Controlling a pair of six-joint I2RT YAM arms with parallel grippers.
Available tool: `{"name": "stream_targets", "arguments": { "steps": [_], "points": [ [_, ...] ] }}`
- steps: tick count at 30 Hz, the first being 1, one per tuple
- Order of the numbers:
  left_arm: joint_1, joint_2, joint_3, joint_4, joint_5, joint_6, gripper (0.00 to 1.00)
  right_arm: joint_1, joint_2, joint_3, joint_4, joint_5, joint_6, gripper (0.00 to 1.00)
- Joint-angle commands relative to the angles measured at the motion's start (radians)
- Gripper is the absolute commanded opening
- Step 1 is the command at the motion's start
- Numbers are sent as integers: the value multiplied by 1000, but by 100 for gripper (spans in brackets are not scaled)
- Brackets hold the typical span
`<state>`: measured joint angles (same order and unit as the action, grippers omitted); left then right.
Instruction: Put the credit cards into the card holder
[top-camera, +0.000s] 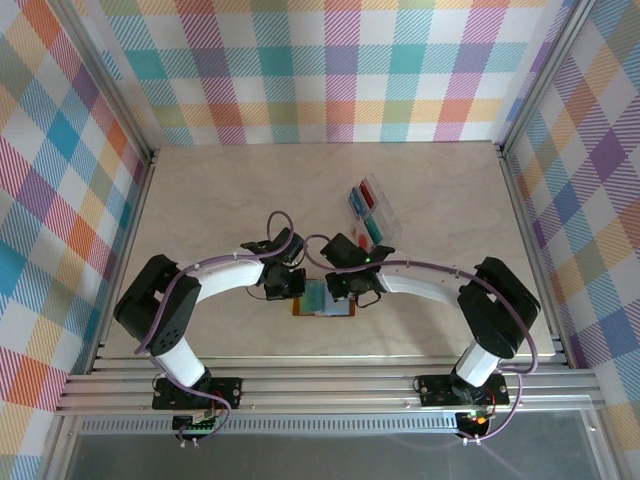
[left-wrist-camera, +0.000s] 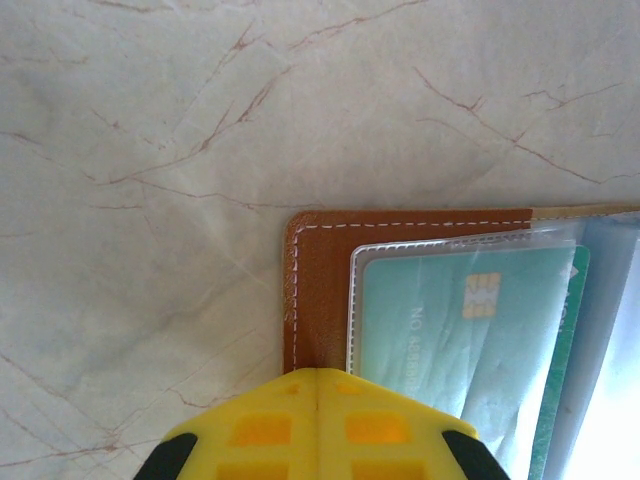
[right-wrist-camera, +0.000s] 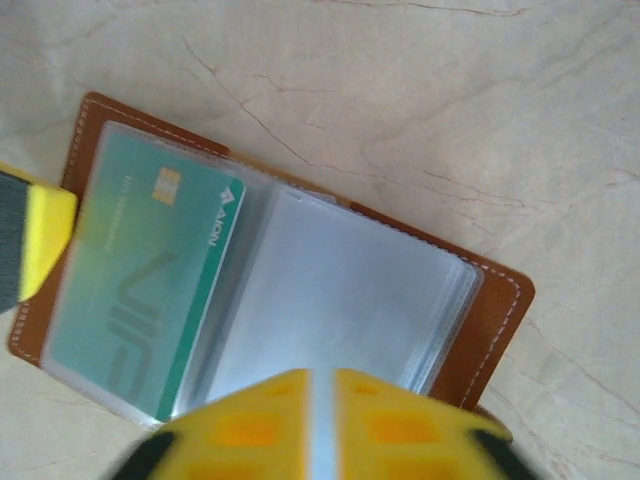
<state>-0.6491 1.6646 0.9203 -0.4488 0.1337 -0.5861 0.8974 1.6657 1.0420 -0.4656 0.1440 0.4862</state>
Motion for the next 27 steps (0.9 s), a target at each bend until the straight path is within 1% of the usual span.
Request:
{"name": "stream_targets", "arguments": {
  "steps": [1, 4, 6, 9, 12, 18, 24, 27],
  "points": [
    [5, 2, -29, -8, 3, 1, 0, 5, 57, 45, -54, 36, -25, 27],
    [5, 2, -30, -9, 5, 1, 0, 5, 95, 50, -53, 35, -22, 36],
    [5, 4, -29, -7, 7, 0, 0, 5, 111, 44, -39, 29, -18, 39],
    [5, 6, -30, -6, 9, -1, 0, 5, 136, 41, -39, 33, -16, 41],
    [5, 10, -29, -4, 13, -1, 0, 5, 157, 31, -22, 19, -17, 40],
    [5, 19, -28, -2, 11, -2, 0, 5, 183, 11, 6, 7, -14, 31],
    [4, 24, -29, 1, 14, -3, 0, 5, 139, -18, 35, -7, -17, 8],
    [5, 24, -28, 1, 14, -4, 0, 6, 108, -19, 33, -5, -25, 0]
  ]
}}
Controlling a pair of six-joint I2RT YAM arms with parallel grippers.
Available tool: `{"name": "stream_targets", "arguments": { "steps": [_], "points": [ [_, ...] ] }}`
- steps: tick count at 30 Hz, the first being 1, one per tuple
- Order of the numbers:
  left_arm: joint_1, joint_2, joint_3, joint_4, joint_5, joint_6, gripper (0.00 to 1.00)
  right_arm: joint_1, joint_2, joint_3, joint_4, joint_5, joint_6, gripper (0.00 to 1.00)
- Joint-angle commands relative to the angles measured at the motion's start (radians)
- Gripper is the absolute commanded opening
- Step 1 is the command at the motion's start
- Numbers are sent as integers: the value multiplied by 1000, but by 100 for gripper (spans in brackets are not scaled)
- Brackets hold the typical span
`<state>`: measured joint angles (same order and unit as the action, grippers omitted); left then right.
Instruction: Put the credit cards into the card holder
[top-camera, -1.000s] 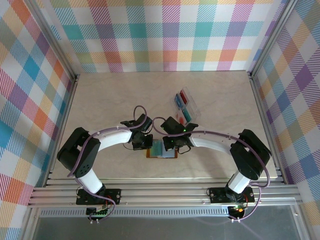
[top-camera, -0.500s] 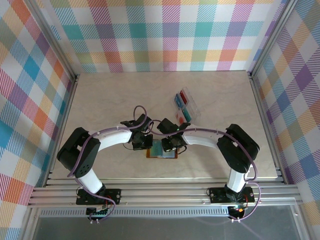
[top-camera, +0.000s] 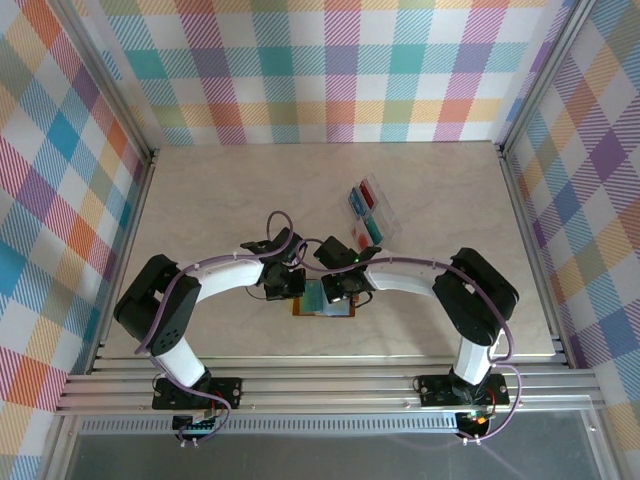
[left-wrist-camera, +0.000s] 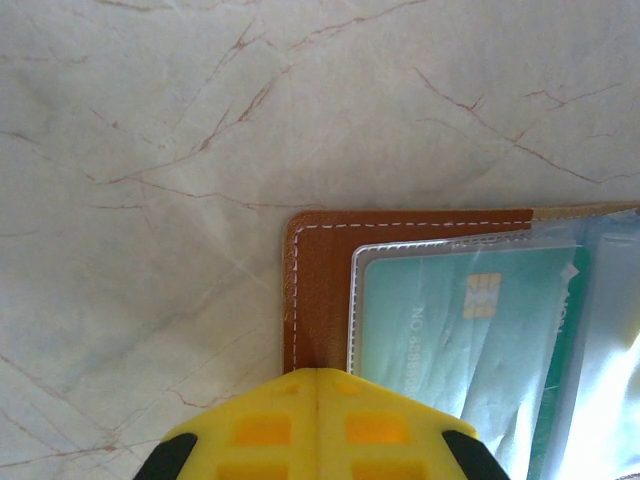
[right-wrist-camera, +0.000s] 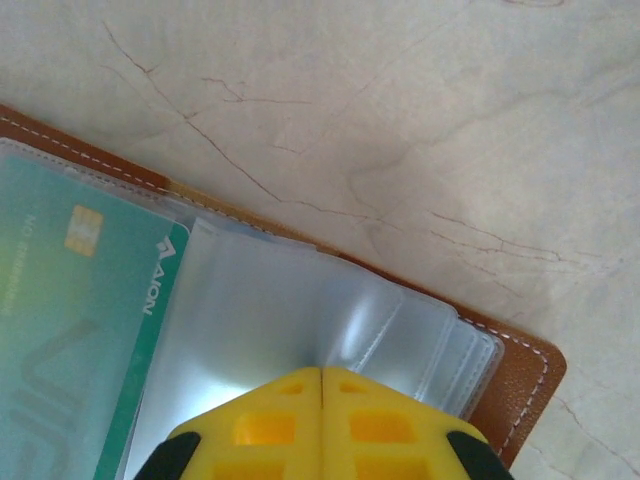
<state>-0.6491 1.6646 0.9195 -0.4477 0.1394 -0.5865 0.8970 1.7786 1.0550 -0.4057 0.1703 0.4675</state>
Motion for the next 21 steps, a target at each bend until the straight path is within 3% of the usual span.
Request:
{"name": "stream_targets", "arguments": {
  "steps": [1, 21],
  "points": [
    [4, 24, -27, -1, 6, -4, 0, 5, -12, -29, -29, -31, -7, 0],
    [5, 36, -28, 2, 4, -9, 0, 6, -78, 16, 2, -121, -48, 0]
  ]
}}
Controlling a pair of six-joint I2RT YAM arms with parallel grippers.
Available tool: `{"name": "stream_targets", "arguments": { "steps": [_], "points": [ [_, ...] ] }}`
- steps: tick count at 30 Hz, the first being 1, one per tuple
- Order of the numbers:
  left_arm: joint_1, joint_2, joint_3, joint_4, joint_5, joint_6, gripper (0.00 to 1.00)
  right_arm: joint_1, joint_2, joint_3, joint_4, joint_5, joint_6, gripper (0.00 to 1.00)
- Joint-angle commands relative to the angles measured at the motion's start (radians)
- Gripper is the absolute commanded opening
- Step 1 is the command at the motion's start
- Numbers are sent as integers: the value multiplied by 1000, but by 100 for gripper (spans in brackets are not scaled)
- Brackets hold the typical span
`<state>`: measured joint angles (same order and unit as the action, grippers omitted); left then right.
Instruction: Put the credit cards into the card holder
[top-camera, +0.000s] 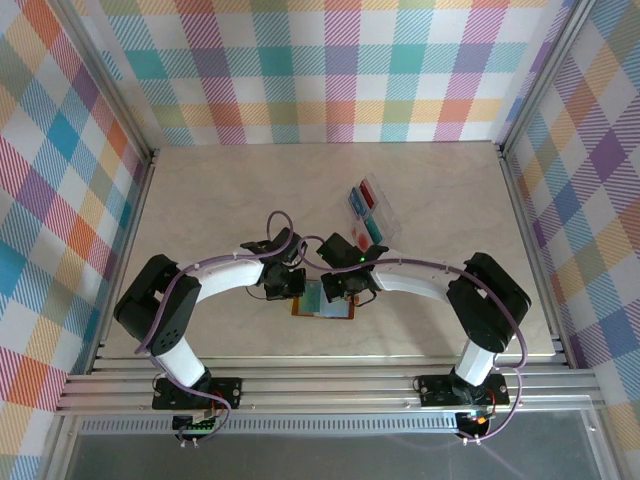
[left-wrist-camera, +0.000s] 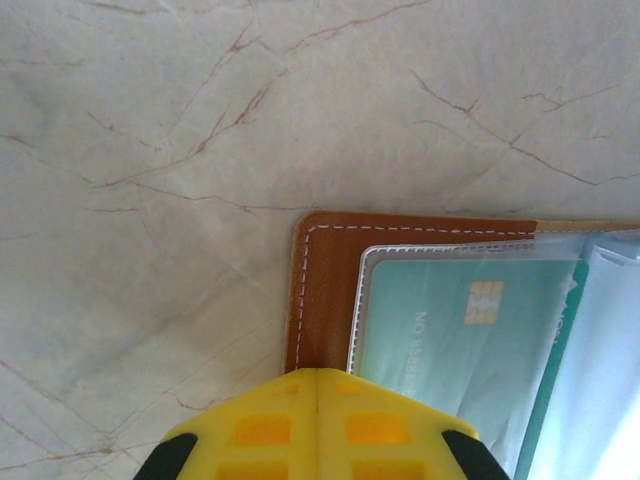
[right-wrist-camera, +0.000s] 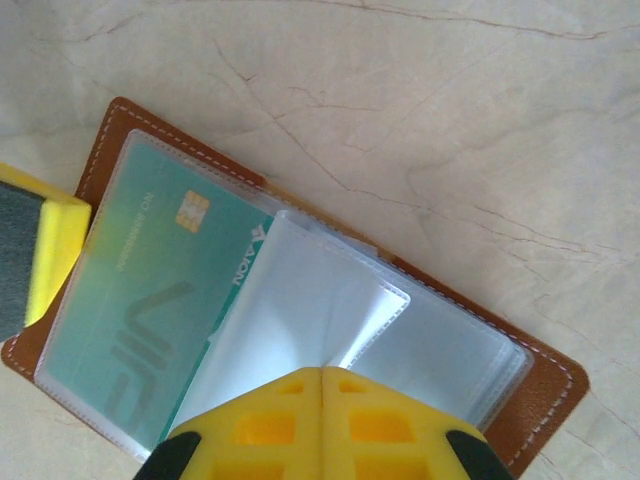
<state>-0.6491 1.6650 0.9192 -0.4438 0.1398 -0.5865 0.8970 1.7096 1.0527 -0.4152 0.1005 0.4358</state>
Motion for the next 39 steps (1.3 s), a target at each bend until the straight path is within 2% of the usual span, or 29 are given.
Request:
{"name": "stream_targets", "arguments": {
  "steps": [1, 12, 20, 26, 33, 39],
  "points": [
    [5, 35, -29, 0, 5, -10, 0, 5, -6, 24, 20, -67, -13, 0],
    [6, 29, -45, 25, 31, -35, 0, 3, 55, 103, 58, -153, 19, 0],
    [34, -37, -85, 62, 99, -66, 0, -4, 111, 100, 159, -262, 68, 0],
    [95, -139, -137, 61, 99, -88, 6, -13, 130, 93, 198, -309, 87, 16],
    [138, -174, -169, 83, 133, -107, 13, -19, 161, 99, 233, -363, 97, 23],
    [192, -223, -196, 74, 126, -119, 15, -21, 170, 105, 259, -410, 97, 31]
  ]
}}
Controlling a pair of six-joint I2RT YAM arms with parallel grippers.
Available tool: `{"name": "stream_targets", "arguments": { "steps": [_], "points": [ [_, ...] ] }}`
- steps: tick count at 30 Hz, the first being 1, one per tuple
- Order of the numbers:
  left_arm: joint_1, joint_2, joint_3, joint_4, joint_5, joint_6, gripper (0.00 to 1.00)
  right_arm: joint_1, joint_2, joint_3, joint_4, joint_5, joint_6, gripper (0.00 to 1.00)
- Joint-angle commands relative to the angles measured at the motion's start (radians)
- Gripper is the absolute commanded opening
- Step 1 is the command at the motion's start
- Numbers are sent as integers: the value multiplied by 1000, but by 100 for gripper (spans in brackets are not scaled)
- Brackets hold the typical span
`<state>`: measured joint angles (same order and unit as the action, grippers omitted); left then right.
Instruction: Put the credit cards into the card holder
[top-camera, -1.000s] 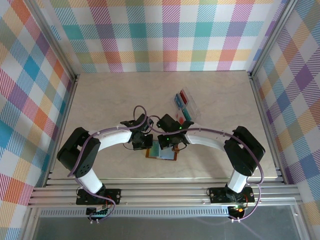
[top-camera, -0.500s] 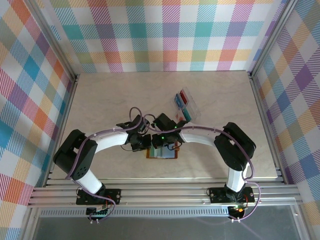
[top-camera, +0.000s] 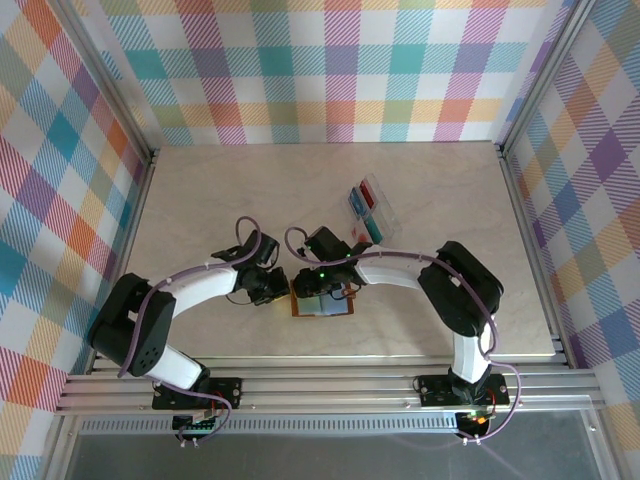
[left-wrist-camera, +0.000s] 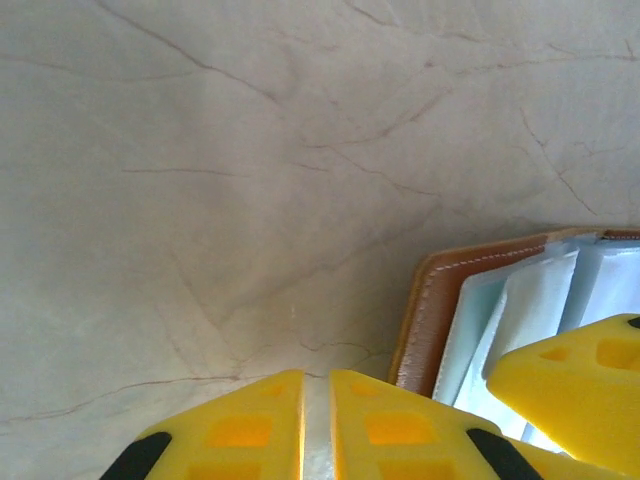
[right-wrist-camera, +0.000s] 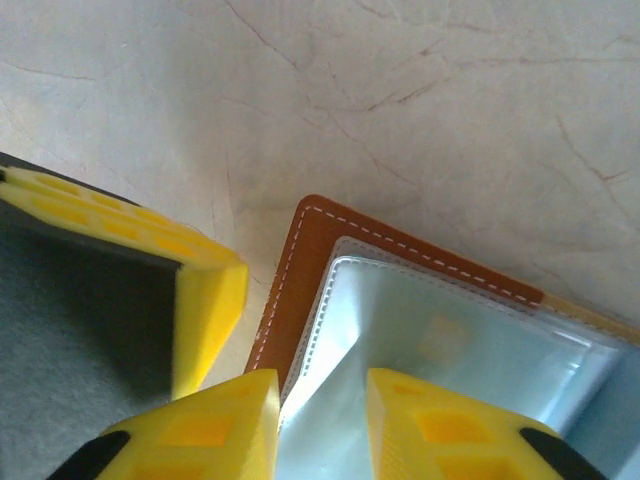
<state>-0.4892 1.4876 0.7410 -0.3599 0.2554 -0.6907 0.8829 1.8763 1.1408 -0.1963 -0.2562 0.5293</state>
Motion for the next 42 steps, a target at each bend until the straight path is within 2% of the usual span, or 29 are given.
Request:
{"name": "stream_targets", "arguments": {
  "steps": [1, 9, 17, 24, 30, 35, 42],
  "points": [
    [44, -60, -27, -11, 7, -20, 16, -8, 9, 22, 40, -66, 3, 33],
    [80, -136, -42, -26, -11, -7, 25, -12, 71, 59, 44, -100, 8, 39],
    [77, -133, -38, 1, 19, 15, 32, -35, -52, 73, -65, -18, -41, 51],
    [56, -142, -28, -4, 1, 30, 34, -99, -114, 96, -149, 40, -62, 53],
    [38, -133, -20, -4, 1, 36, 37, -179, -171, 131, -259, 195, -98, 54],
    [31, -129, -19, -3, 1, 36, 37, -272, -165, 199, -371, 360, -141, 51],
    [28, -116, -16, 0, 6, 36, 37, -350, -75, 304, -448, 407, -203, 50]
  ]
}}
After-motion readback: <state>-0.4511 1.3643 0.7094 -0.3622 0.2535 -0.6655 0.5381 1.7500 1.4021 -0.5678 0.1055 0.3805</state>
